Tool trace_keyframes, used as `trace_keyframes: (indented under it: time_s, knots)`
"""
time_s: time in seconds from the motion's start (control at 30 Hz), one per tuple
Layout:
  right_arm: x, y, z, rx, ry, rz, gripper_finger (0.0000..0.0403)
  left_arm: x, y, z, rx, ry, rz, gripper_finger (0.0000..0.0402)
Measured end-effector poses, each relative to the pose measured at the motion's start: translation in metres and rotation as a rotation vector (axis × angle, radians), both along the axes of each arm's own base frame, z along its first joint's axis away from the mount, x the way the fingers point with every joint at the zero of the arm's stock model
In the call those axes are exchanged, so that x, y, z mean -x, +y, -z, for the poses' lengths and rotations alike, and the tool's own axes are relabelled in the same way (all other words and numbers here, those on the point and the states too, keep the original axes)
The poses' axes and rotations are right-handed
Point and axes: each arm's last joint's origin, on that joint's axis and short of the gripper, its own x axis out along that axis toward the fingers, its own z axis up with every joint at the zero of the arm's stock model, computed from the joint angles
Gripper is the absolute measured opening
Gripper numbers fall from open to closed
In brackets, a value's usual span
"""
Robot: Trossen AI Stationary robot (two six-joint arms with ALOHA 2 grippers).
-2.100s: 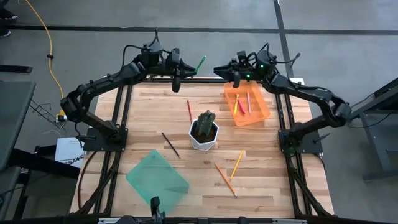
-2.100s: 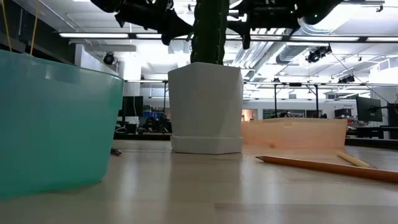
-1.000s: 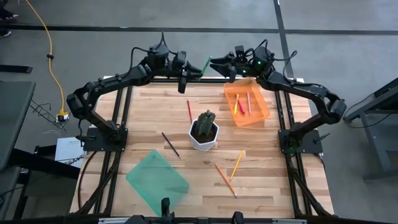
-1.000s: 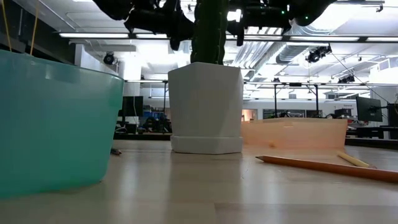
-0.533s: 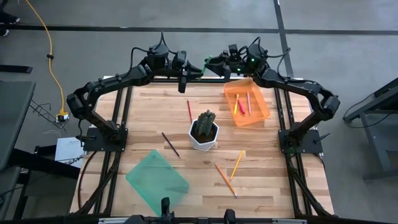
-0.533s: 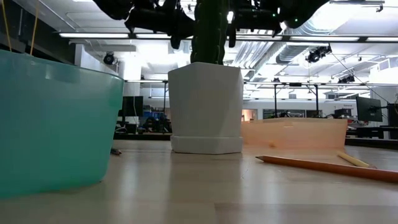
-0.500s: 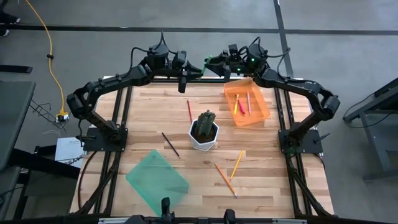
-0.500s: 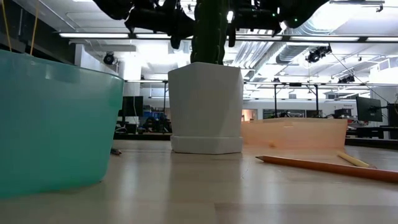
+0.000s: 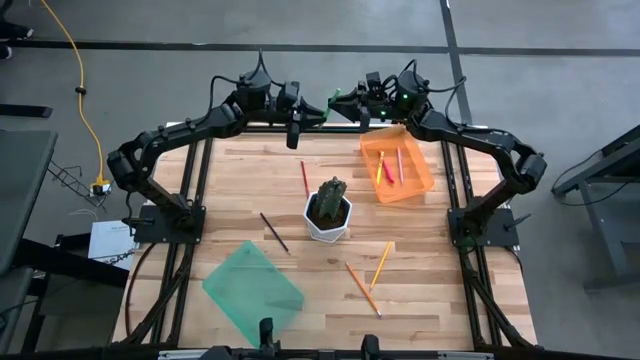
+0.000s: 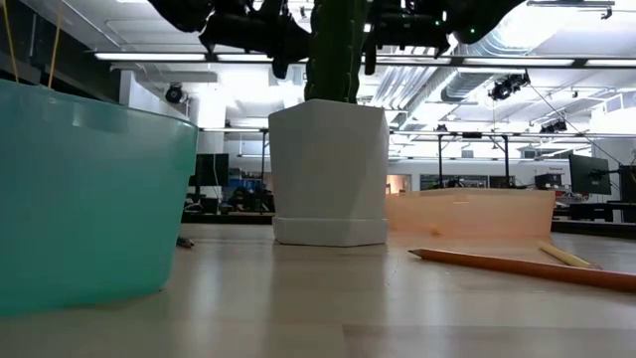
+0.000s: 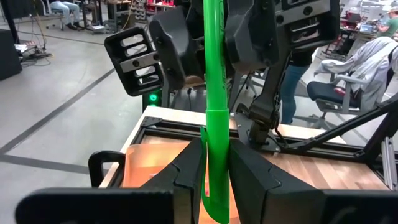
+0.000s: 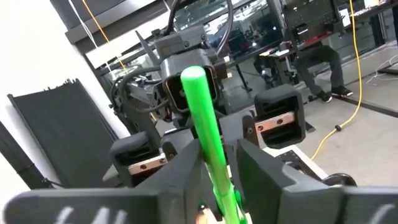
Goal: Sort pens & pencils
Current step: Put the green pen into the orange bin
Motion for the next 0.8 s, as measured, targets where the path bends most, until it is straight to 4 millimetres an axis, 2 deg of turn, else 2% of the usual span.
trace_keyframes:
  time_s: [0.3, 0.47, 0.8]
  knots:
    - [0.0002, -0.0003, 0.0, 0.02, 0.001, 0.006, 0.0037, 0.0001, -0.0001, 0.0, 0.008, -0.002, 0.004, 0.0056]
    - [0.0003, -0.0004, -0.0001, 0.03, 0.001, 0.008, 0.0022, 0.0, -0.0004, 0.0, 0.009, -0.003, 0.016, 0.0057]
    - [0.0004, -0.0004, -0.0007, 0.026, -0.006, 0.008, 0.0019, -0.0002, -0.0012, -0.0001, 0.001, -0.004, 0.039, 0.0113]
